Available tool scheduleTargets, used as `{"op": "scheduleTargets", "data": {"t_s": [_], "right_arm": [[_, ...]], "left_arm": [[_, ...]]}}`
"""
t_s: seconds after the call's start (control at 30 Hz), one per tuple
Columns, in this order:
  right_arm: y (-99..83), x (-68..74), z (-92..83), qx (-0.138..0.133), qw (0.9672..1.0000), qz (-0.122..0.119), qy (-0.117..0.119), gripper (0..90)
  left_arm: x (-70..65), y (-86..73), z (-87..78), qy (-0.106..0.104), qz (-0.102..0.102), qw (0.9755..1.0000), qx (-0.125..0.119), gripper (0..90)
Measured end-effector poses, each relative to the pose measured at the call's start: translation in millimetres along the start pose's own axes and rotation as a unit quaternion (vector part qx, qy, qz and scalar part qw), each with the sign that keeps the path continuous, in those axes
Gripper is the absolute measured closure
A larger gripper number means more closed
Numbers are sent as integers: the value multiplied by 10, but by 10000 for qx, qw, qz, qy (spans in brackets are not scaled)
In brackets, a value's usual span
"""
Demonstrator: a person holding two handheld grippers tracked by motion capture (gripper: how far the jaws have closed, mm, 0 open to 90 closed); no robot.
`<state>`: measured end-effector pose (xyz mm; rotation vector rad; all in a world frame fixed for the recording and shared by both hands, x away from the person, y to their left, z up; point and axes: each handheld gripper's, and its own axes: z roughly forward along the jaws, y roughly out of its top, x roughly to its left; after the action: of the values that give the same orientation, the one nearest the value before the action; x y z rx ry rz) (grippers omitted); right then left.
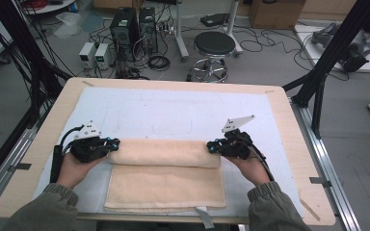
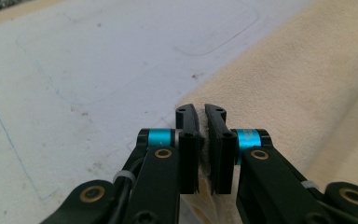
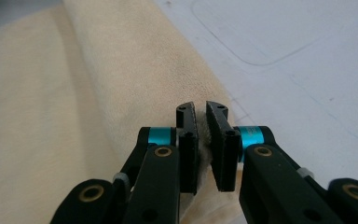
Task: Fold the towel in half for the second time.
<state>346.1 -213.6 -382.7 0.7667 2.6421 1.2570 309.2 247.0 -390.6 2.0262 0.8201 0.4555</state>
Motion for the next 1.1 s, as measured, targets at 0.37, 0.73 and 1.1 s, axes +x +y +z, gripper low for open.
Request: {"op": "scheduleTargets", "data": {"t_s": [0.37,0.73,1.1], "right_arm": [[-155,562,-478,-437,9978,-324,387,700],[-116,186,-141,-77,9996,-168,-206,564],[-221,-164,235,308,9989,91,-347,406]], "left_arm": [[-407,-95,-655,-560,395,9969,-394,673],[-133,-122,-114,-74,81,9999,-124,570],[140,-205,380,297,-149,9983,479,392]]}}
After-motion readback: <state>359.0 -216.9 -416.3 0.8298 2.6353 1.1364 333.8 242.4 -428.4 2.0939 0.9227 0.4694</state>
